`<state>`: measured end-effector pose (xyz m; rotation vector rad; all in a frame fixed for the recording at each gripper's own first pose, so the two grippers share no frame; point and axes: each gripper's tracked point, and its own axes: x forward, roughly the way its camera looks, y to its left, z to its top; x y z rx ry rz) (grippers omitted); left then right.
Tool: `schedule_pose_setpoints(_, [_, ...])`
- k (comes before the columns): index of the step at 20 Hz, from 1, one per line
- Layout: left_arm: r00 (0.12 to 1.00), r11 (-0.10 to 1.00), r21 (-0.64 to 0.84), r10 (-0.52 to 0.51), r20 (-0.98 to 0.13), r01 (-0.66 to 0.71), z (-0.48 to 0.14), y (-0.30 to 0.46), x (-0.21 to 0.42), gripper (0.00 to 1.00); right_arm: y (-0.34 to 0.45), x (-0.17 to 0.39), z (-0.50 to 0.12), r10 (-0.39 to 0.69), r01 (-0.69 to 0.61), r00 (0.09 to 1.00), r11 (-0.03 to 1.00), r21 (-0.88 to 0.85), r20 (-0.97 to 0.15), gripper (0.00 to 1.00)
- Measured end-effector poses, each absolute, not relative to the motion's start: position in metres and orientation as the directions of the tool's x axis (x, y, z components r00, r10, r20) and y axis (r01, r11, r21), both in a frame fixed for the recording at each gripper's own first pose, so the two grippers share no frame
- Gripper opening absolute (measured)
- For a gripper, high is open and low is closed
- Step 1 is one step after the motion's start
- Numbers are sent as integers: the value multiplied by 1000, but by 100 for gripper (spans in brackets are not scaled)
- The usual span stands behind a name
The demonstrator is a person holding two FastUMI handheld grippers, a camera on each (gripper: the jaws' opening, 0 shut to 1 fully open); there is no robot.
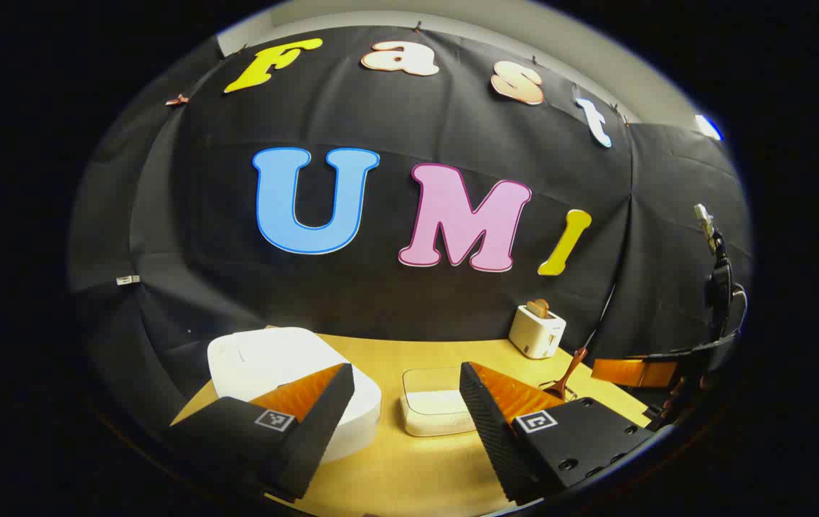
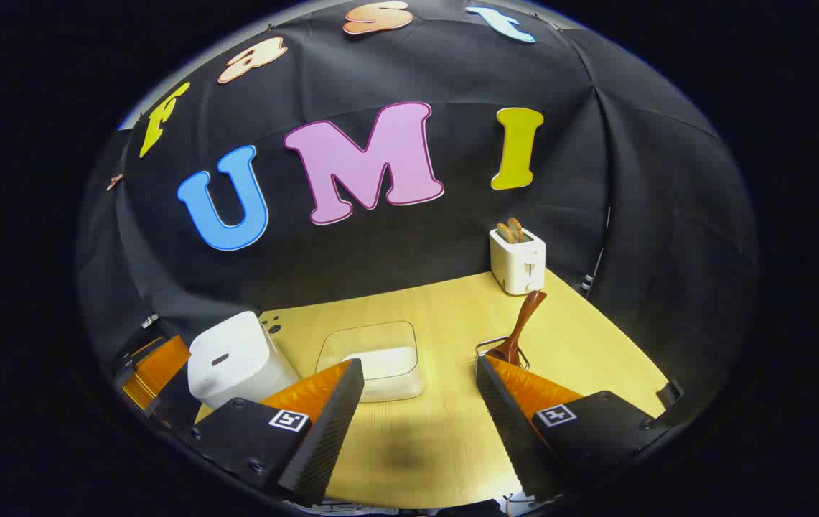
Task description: Close the left gripper, press the button to open the rice cooker; take a wooden spoon from the chopstick holder with the right hand, scoop a spoonful of rice and pour it into the rice cooker, then put the wooden spoon back into the chopstick holder.
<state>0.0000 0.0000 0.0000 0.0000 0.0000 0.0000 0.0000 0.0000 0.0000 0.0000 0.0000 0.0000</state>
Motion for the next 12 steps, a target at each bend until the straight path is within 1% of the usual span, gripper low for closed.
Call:
schedule_pose_setpoints(3, [1000,999,-21,-26,14,26,7,-10,5,96,-20,8,12,-38,37,999,999,34,24,98])
schedule_pose_setpoints(5, [999,999,-39,-36,-7,35,5,-14,9,95,-25,13,13,-43,42,999,998,53,19,98])
schedule_pose_setpoints(8, [1000,1000,-24,17,-8,-17,6,-2,17,96,-23,20,12,-28,28,1000,998,49,10,98])
schedule_pose_setpoints(10, [1000,999,-47,16,-6,-16,7,0,24,96,-21,25,13,-14,14,1000,999,33,9,98])
schedule_pose_setpoints(12, [999,997,-66,36,-6,-36,8,7,30,96,-25,30,14,-20,20,1000,999,26,4,98])
